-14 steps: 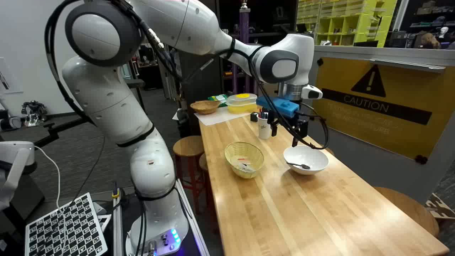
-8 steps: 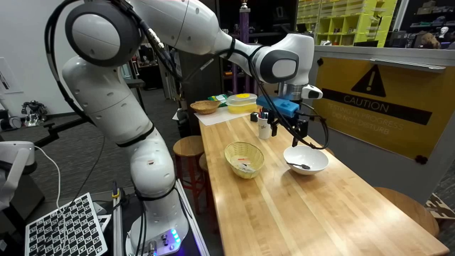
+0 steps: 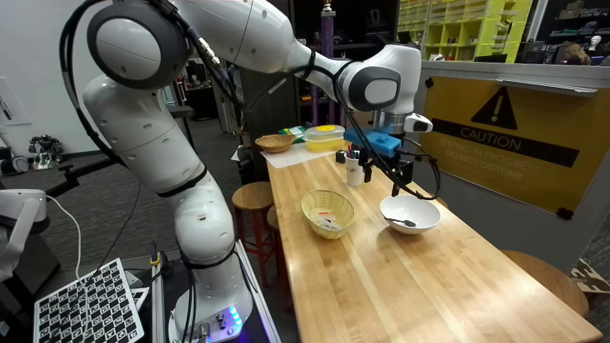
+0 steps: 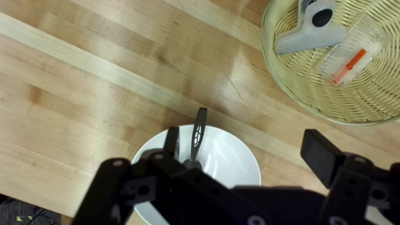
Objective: Take a blue and black pen from the cup and place them in the yellow basket
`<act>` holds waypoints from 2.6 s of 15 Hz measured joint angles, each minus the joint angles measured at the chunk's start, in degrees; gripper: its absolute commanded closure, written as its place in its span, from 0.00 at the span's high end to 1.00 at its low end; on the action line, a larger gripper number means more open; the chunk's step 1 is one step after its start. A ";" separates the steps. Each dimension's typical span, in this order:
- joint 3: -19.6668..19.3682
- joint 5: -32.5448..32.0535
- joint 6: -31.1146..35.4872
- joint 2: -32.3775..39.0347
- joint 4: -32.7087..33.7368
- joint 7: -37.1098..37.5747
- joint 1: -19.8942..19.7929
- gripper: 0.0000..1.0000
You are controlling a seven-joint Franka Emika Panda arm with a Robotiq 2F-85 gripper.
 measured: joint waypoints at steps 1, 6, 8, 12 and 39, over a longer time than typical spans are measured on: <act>0.00 0.00 0.00 0.00 0.00 0.00 0.00 1.00; 0.04 1.48 -0.36 0.57 0.20 -1.76 0.08 1.00; 0.48 3.94 -0.74 2.05 0.97 -4.97 0.96 1.00; 4.53 5.72 -0.70 5.96 3.36 -8.57 4.45 1.00; 15.72 2.85 -4.94 21.25 25.92 -19.47 7.50 1.00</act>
